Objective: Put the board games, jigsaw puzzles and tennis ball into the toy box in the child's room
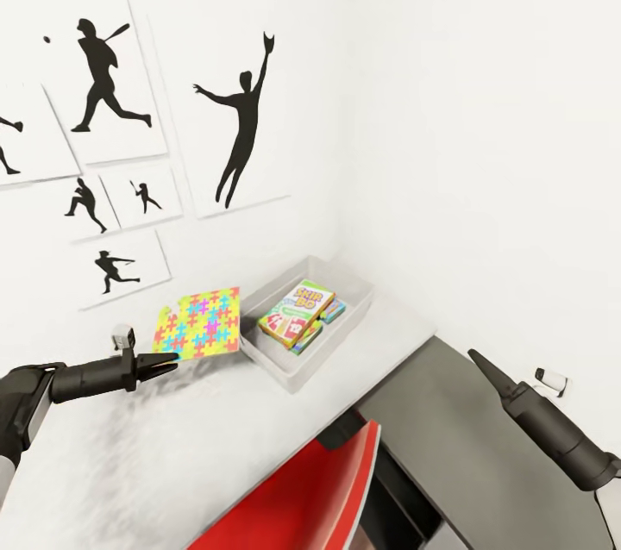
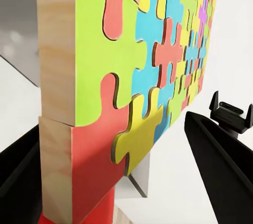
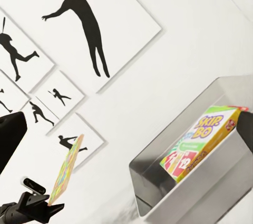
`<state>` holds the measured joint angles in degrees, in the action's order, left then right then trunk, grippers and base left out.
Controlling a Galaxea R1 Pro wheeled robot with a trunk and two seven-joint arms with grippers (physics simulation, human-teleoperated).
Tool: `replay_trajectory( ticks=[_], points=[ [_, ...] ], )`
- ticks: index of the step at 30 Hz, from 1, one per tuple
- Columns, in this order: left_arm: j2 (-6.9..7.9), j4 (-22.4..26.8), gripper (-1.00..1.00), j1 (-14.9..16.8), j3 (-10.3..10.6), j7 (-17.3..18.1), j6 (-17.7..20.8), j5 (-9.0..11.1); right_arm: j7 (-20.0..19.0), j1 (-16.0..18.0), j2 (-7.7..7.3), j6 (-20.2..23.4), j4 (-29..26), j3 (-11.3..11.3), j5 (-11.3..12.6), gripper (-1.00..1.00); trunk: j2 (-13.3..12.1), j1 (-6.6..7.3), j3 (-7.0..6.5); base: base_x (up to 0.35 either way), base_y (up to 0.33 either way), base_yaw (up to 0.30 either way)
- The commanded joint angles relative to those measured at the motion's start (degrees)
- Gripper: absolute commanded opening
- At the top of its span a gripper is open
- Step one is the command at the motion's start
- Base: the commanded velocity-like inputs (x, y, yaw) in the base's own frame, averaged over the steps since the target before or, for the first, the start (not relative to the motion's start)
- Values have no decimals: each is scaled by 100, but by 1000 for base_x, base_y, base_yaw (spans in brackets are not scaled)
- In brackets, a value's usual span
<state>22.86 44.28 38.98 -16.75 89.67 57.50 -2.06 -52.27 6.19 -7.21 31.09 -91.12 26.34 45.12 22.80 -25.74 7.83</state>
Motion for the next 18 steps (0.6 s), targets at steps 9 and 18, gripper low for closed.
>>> replay_trajectory(
  ticks=[9, 18],
  points=[
    [-8, 2, -100, 5, 4, 33, 60, -17, -7, 5, 0, 37, 2, 3, 35, 100, 12, -4, -15, 88, -12, 111],
    [-10, 2, -100, 5, 23, 33, 60, -21, -2, 5, 0, 63, 3, 3, 24, 100, 12, -4, -18, 3, -1, 12]
  ],
)
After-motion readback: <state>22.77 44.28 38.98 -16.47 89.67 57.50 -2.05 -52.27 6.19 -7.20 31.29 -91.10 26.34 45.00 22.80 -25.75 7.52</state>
